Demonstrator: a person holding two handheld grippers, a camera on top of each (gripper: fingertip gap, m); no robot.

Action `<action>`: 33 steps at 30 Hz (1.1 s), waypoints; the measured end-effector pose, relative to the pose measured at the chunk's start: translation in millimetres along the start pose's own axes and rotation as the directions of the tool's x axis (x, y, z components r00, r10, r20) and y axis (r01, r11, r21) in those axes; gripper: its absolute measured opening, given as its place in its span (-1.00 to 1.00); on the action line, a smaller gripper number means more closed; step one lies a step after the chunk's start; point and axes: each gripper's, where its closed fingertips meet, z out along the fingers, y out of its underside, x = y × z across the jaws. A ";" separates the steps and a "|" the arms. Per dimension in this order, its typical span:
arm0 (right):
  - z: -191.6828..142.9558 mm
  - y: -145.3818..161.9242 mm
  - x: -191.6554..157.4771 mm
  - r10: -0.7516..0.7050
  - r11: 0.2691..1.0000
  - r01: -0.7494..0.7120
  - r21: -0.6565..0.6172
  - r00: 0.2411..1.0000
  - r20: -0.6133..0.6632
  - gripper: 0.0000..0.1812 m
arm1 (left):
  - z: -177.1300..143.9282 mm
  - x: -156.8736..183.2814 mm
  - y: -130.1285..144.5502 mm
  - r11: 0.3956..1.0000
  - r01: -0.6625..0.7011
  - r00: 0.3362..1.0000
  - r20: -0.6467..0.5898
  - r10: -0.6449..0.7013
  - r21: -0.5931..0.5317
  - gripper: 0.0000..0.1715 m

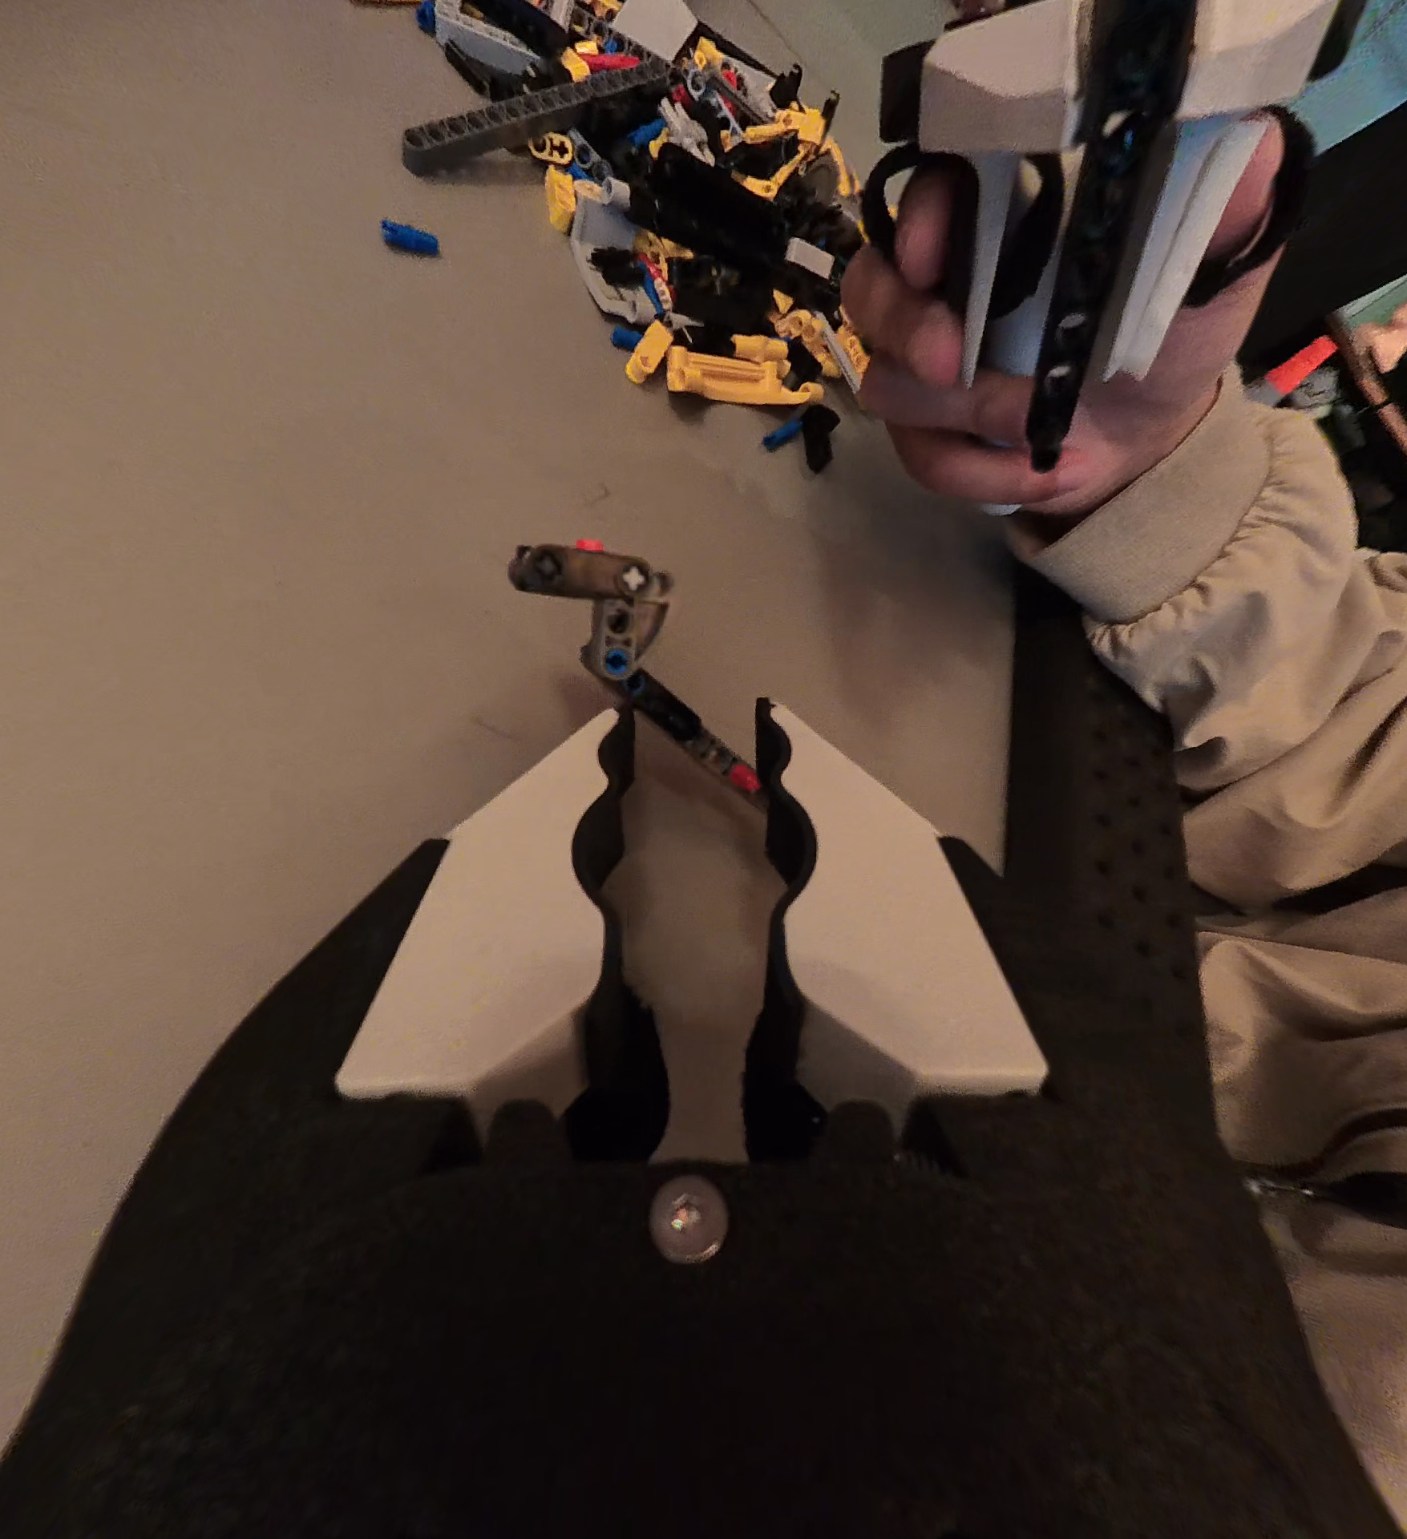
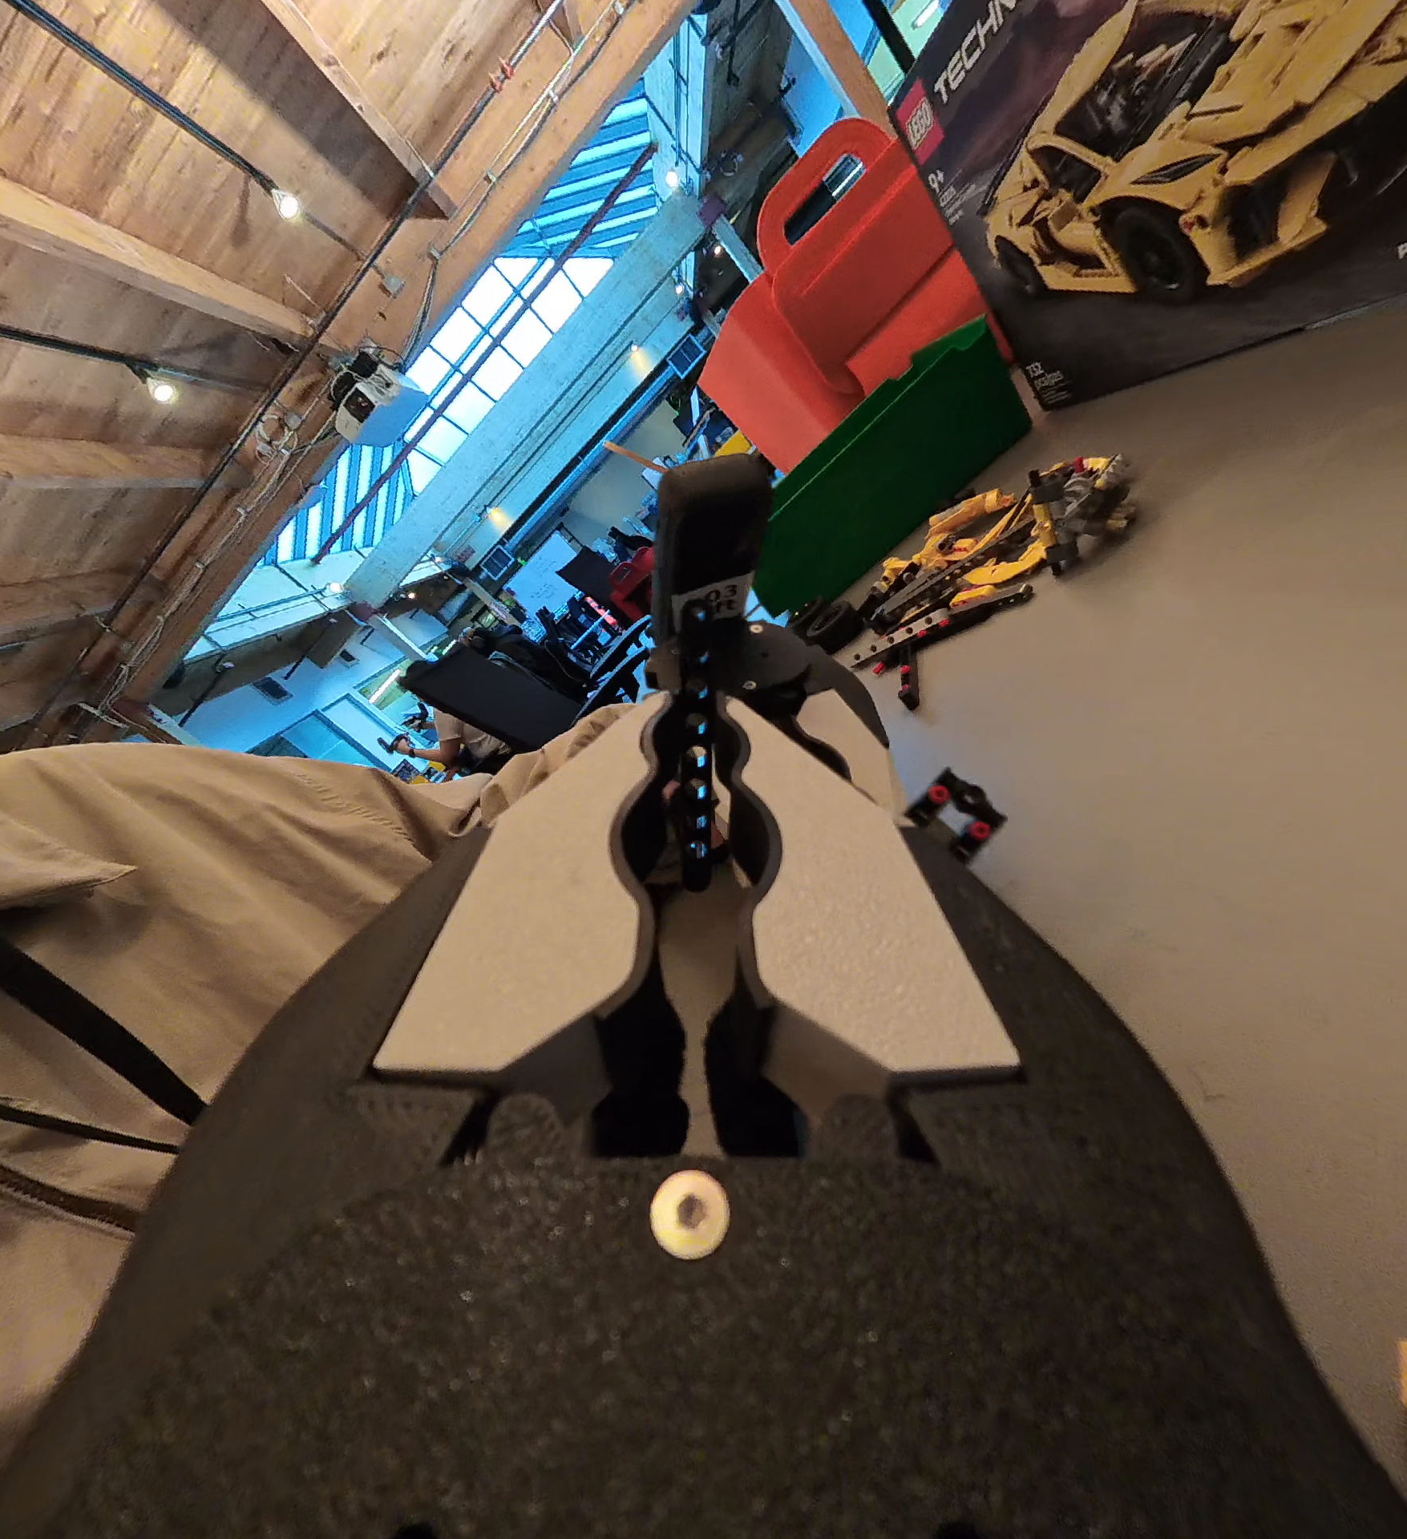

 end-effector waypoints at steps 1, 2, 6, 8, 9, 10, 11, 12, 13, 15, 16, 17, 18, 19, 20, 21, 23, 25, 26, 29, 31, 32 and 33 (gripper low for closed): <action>0.8 1.4 1.2 -0.006 1.000 0.006 -0.008 1.000 -0.011 -0.94 | -0.7 -1.9 -0.9 1.000 -0.021 1.000 0.022 0.020 0.002 -0.65; 1.9 3.3 2.9 -0.015 1.000 0.014 -0.019 1.000 -0.023 -0.94 | -1.9 -3.7 -2.5 0.999 -0.043 0.998 0.046 0.043 0.008 -0.63; 6.9 9.7 5.5 -0.030 0.998 0.027 -0.054 0.999 -0.042 -0.94 | -11.7 -15.8 -13.4 0.982 -0.184 0.966 0.190 0.174 0.037 -0.57; 9.5 9.9 8.8 -0.048 0.998 0.044 -0.054 0.996 -0.074 -0.94 | -19.2 -2.1 -31.2 0.958 -0.248 0.960 0.170 0.223 0.142 -0.57; 10.8 9.6 14.5 -0.094 0.995 0.087 -0.057 0.987 -0.127 -0.94 | -22.4 10.7 -40.0 0.947 -0.243 0.968 0.116 0.222 0.208 -0.57; 12.7 9.7 16.9 -0.161 0.986 0.152 -0.067 0.973 -0.163 -0.94 | -25.6 22.4 -47.6 0.939 -0.218 0.976 0.058 0.211 0.266 -0.57; 16.1 6.4 8.5 -0.203 0.979 0.199 -0.040 0.970 -0.136 -0.94 | -27.9 31.7 -53.0 0.931 -0.194 0.979 0.009 0.202 0.308 -0.57; 18.8 -0.4 -5.4 -0.200 0.979 0.202 0.018 0.977 -0.075 -0.94 | -29.2 39.7 -56.4 0.924 -0.182 0.978 -0.033 0.205 0.337 -0.57; 20.2 -7.5 -14.6 -0.168 0.983 0.170 0.076 0.985 -0.027 -0.94 | -30.1 47.2 -58.8 0.915 -0.176 0.974 -0.070 0.215 0.362 -0.57; 23.3 -12.1 -11.8 -0.111 0.987 0.112 0.116 0.994 -0.022 -0.94 | -32.4 61.2 -63.4 0.900 -0.152 0.963 -0.143 0.227 0.410 -0.57; 25.8 -8.2 -7.3 -0.113 0.989 0.116 0.091 0.993 -0.043 -0.94 | -33.5 64.3 -66.1 0.895 -0.131 0.962 -0.164 0.219 0.426 -0.58; 27.8 -4.6 -5.2 -0.128 0.989 0.132 0.066 0.990 -0.060 -0.94 | -34.1 63.7 -68.8 0.892 -0.116 0.964 -0.166 0.206 0.437 -0.64; 28.9 -3.9 -7.5 -0.143 0.987 0.147 0.066 0.988 -0.056 -0.94 | -34.7 61.6 -70.4 0.890 -0.107 0.967 -0.160 0.197 0.444 -0.79; 29.2 -4.7 -11.2 -0.147 0.986 0.150 0.076 0.988 -0.042 -0.94 | -36.4 60.9 -71.5 0.887 -0.099 0.967 -0.166 0.193 0.451 -0.90; 28.8 -6.2 -12.8 -0.148 0.985 0.151 0.087 0.988 -0.035 -0.94 | -39.3 62.6 -72.6 0.884 -0.080 0.963 -0.192 0.188 0.460 -0.91; 27.9 -7.0 -13.9 -0.143 0.985 0.145 0.092 0.989 -0.022 -0.94 | -42.7 64.0 -72.9 0.886 -0.057 0.959 -0.222 0.177 0.461 -0.91; 25.4 -7.5 -17.6 -0.120 0.989 0.118 0.093 0.993 0.018 -0.95 | -57.0 62.5 -77.6 0.882 -0.002 0.951 -0.273 0.148 0.472 -0.92; 26.2 -0.1 -20.1 -0.131 0.990 0.129 0.049 0.991 0.038 -0.94 | -75.6 59.4 -85.7 0.862 0.073 0.938 -0.329 0.113 0.502 -0.93; 29.3 5.2 -19.4 -0.157 0.987 0.156 0.023 0.987 0.023 -0.94 | -78.6 58.0 -85.0 0.864 0.070 0.937 -0.329 0.114 0.499 -0.92; 35.9 15.3 -17.9 -0.187 0.982 0.187 -0.023 0.982 0.011 -0.94 | -84.7 57.9 -89.0 0.832 0.059 0.944 -0.301 0.133 0.552 -0.93; 35.7 10.4 -18.6 -0.147 0.989 0.147 0.010 0.989 0.018 -0.94 | -86.1 57.4 -94.1 0.808 0.070 0.948 -0.291 0.128 0.585 -0.92; 33.8 6.0 -18.6 -0.136 0.990 0.135 0.037 0.991 0.017 -0.94 | -85.2 57.2 -95.2 0.800 0.063 0.951 -0.279 0.133 0.597 -0.90; 31.4 2.6 -16.5 -0.132 0.990 0.131 0.056 0.991 0.006 -0.94 | -81.6 57.5 -94.1 0.801 0.045 0.954 -0.264 0.143 0.597 -0.81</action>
